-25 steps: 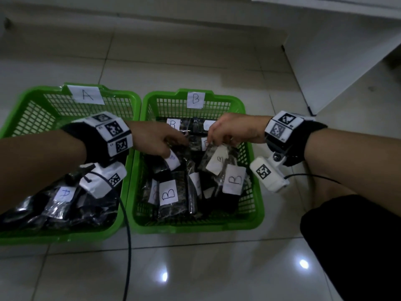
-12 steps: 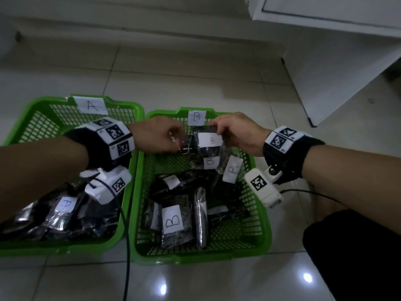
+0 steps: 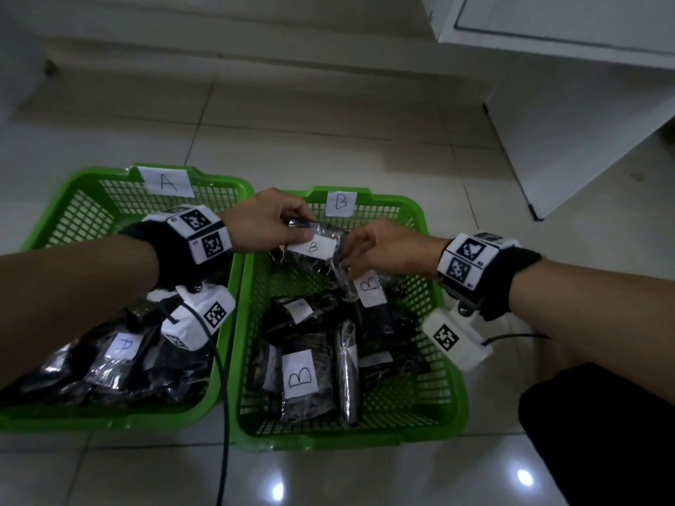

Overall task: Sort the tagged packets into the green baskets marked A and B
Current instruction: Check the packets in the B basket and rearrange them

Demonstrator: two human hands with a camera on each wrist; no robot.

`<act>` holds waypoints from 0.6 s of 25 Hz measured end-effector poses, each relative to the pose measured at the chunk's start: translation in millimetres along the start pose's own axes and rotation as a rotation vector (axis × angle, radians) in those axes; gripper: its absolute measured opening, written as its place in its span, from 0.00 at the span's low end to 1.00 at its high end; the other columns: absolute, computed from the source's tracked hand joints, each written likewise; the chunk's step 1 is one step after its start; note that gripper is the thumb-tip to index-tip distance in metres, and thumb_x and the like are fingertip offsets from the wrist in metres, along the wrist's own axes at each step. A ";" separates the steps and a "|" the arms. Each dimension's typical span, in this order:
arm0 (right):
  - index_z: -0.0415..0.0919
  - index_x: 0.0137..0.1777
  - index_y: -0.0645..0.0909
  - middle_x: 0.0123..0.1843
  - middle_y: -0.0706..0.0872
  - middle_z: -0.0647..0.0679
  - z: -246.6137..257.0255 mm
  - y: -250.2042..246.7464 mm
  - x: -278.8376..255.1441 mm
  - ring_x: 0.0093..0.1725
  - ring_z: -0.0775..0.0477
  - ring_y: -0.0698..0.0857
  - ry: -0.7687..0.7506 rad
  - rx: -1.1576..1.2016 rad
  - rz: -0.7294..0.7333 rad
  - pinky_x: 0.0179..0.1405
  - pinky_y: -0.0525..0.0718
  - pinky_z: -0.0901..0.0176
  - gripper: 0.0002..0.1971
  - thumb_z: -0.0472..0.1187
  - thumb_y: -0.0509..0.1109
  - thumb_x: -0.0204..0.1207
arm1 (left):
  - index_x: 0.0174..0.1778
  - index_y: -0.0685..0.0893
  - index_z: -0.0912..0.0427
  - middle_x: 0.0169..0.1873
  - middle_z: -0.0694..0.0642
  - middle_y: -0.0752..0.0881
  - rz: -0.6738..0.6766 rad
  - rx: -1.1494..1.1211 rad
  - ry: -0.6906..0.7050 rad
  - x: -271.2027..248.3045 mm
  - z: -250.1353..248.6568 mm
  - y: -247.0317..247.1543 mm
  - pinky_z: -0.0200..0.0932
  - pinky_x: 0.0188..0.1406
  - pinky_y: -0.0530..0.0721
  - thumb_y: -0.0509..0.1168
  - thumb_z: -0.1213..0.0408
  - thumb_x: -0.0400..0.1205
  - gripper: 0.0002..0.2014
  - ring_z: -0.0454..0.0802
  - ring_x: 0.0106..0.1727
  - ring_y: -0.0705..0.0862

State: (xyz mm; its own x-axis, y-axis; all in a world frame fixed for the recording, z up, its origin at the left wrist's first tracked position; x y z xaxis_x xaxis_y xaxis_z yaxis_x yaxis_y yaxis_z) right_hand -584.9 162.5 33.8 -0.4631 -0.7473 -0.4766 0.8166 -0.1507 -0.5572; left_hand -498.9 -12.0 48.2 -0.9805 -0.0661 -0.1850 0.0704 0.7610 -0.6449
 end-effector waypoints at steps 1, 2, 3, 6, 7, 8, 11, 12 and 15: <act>0.46 0.52 0.91 0.50 0.94 0.51 -3.3 1.7 -0.2 0.54 0.47 0.91 0.002 0.001 0.032 0.59 0.88 0.50 0.11 0.36 0.83 0.71 | 0.53 0.88 0.53 0.48 0.48 0.92 -0.001 -0.007 -0.016 1.1 1.8 -0.3 0.49 0.51 0.87 0.75 0.61 0.79 0.07 0.44 0.46 0.89; 0.45 0.52 0.91 0.50 0.94 0.51 -5.3 3.4 -2.0 0.54 0.48 0.91 -0.009 0.031 0.049 0.62 0.88 0.48 0.10 0.36 0.82 0.72 | 0.50 0.88 0.53 0.46 0.49 0.92 0.005 0.000 -0.036 1.3 1.9 0.4 0.52 0.52 0.88 0.75 0.63 0.78 0.06 0.47 0.47 0.90; 0.43 0.53 0.91 0.50 0.94 0.50 -5.5 4.5 -3.1 0.54 0.48 0.91 -0.030 0.068 0.055 0.63 0.88 0.47 0.09 0.36 0.81 0.74 | 0.47 0.88 0.53 0.45 0.51 0.91 0.027 0.011 -0.056 1.7 1.8 1.8 0.55 0.54 0.88 0.76 0.65 0.77 0.07 0.50 0.48 0.89; 0.41 0.56 0.90 0.54 0.93 0.48 -1.6 4.1 -2.5 0.53 0.52 0.89 -0.086 0.126 0.051 0.61 0.87 0.53 0.07 0.35 0.75 0.79 | 0.52 0.85 0.53 0.45 0.50 0.92 0.188 -0.041 -0.059 -4.1 -5.7 15.8 0.49 0.53 0.87 0.80 0.61 0.73 0.14 0.48 0.48 0.90; 0.41 0.56 0.90 0.54 0.92 0.48 1.3 4.4 -1.8 0.52 0.53 0.89 -0.096 0.138 0.053 0.59 0.87 0.55 0.07 0.35 0.74 0.80 | 0.55 0.84 0.52 0.46 0.47 0.92 0.237 -0.055 -0.028 -7.0 -9.7 22.3 0.45 0.53 0.87 0.81 0.58 0.73 0.18 0.44 0.48 0.90; 0.41 0.56 0.90 0.53 0.92 0.49 3.3 4.8 -0.7 0.51 0.54 0.88 -0.102 0.153 0.053 0.58 0.86 0.57 0.07 0.35 0.74 0.81 | 0.57 0.84 0.52 0.47 0.46 0.92 0.249 -0.040 0.021 -8.4 -12.8 27.2 0.43 0.53 0.86 0.81 0.56 0.72 0.20 0.42 0.48 0.90; 0.41 0.54 0.90 0.52 0.92 0.49 6.7 6.8 1.9 0.52 0.53 0.88 -0.110 0.193 0.050 0.59 0.85 0.57 0.07 0.33 0.73 0.80 | 0.54 0.84 0.54 0.42 0.46 0.91 0.198 0.013 0.090 -7.9 -12.2 34.7 0.45 0.49 0.88 0.81 0.56 0.72 0.19 0.42 0.44 0.90; 0.40 0.54 0.90 0.53 0.92 0.47 6.1 6.2 2.3 0.52 0.52 0.88 -0.102 0.196 0.040 0.58 0.85 0.57 0.07 0.33 0.73 0.80 | 0.53 0.84 0.54 0.41 0.46 0.91 0.201 0.020 0.092 -7.0 -10.7 35.6 0.43 0.47 0.87 0.81 0.58 0.73 0.17 0.41 0.42 0.89; 0.40 0.51 0.91 0.52 0.92 0.44 1.7 1.8 2.8 0.51 0.48 0.87 -0.080 0.175 -0.001 0.60 0.85 0.48 0.06 0.35 0.72 0.80 | 0.50 0.86 0.51 0.43 0.46 0.89 0.284 0.095 0.086 -7.2 -8.2 38.5 0.38 0.48 0.83 0.74 0.63 0.80 0.06 0.40 0.44 0.86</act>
State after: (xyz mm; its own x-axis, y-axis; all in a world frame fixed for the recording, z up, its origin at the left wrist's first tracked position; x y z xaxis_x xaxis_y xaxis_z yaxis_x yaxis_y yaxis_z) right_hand -584.1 159.0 32.6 -0.4406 -0.7952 -0.4166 0.8669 -0.2566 -0.4273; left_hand -490.7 23.1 30.9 -0.9307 0.1988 -0.3070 0.3569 0.6768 -0.6438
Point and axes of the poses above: each hand's wrist, its own x-axis towards the middle knuckle, its own y-axis out of the palm, z = x × y, the point moved 5 cm from there along x, towards the middle knuckle
